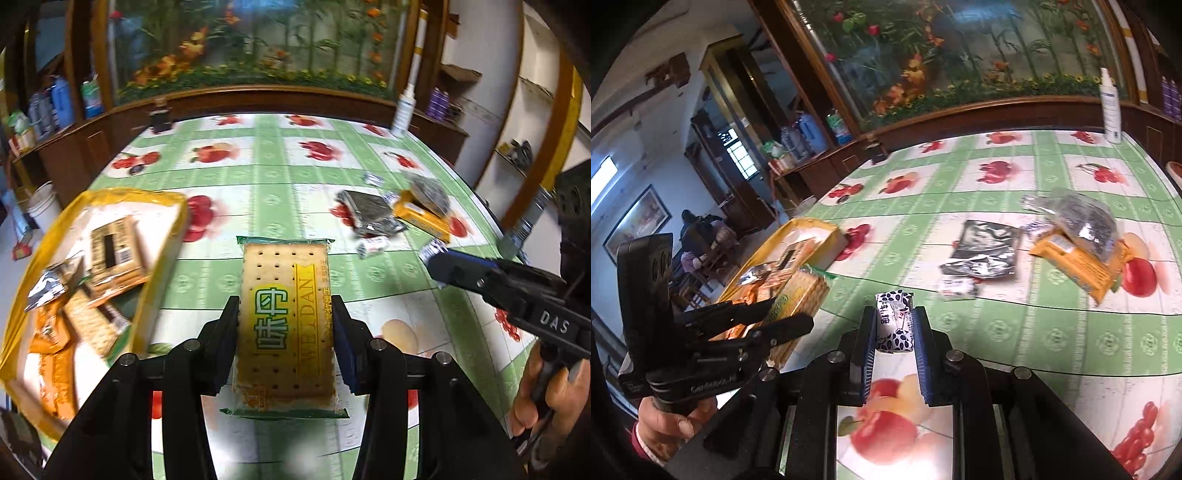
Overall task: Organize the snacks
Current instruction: 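Carry the cracker pack and peanut packet over the tray and release both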
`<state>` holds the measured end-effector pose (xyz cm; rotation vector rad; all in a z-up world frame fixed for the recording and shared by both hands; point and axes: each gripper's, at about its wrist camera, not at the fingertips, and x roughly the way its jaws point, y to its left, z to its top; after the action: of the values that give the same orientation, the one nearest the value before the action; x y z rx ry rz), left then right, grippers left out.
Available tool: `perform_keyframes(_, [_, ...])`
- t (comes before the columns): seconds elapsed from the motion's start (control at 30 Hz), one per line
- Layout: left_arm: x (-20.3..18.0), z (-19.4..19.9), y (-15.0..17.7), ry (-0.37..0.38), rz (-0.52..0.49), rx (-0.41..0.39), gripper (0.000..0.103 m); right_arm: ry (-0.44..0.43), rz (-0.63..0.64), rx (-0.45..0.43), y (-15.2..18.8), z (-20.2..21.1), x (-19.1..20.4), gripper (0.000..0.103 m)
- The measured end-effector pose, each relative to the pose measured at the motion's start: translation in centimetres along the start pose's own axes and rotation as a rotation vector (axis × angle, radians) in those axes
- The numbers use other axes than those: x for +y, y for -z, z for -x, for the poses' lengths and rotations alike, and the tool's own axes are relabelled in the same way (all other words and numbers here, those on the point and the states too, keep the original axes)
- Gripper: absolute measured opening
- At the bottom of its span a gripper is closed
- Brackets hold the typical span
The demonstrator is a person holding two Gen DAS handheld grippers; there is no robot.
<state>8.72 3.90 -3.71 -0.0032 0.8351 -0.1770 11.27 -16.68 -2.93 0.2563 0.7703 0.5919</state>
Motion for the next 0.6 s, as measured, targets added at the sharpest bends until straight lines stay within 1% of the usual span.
perform_keyframes(0.17, [2.7,1.3,0.4,-0.059,0.062,-0.023,0.045,-0.051,0.025,0.01,0.0,-0.8,2.7,0.02])
perform_keyframes(0.33, [5.4,2.4,1.1,-0.091,0.114,-0.036,0.045,-0.1,0.066,0.028,0.1,-2.2,5.7,0.019])
perform_keyframes(0.6, [10.6,3.6,2.4,-0.15,0.227,-0.044,0.045,-0.165,0.127,0.077,0.0,-5.2,10.1,0.019])
